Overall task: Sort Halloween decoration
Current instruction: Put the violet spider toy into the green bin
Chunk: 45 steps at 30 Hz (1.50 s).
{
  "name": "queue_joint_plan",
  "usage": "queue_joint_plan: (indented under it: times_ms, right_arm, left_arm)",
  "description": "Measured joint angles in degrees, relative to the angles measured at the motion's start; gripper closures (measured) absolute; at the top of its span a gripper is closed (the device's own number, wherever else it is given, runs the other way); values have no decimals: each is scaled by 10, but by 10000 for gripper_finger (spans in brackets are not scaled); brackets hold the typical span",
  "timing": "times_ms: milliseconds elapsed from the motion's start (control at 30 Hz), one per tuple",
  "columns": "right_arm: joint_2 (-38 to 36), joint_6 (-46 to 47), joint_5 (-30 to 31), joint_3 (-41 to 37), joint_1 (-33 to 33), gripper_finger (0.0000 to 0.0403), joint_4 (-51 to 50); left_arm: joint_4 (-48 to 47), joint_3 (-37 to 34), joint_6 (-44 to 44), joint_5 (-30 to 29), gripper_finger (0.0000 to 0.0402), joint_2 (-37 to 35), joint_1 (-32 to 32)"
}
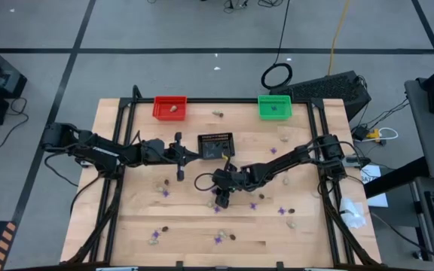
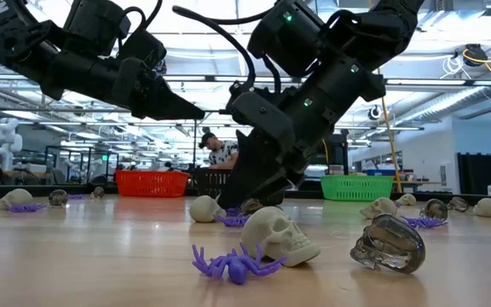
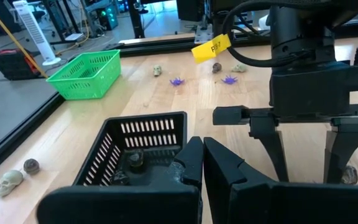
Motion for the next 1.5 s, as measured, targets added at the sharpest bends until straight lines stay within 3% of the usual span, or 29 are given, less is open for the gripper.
queue_joint_plan:
  times_ms: [400, 700, 833, 1167, 1500]
  right_arm:
    - [1, -26, -8, -1, -12, 302, -28]
    - [-25, -62, -11, -4, -21, 388, -43]
    - [-39, -75, -4, -5, -23, 397, -52]
    - [-112, -113, 56, -4, -23, 402, -102]
    - [-246, -143, 214, -3, -61, 403, -287]
  left_arm:
    - [0, 0, 0, 0, 393, 0, 0]
    - [0, 0, 0, 0, 393, 0, 0]
    - [0, 0, 0, 0, 393, 0, 0]
    - [0, 0, 0, 0, 393, 0, 0]
    - [0, 0, 9, 0, 393, 0, 0]
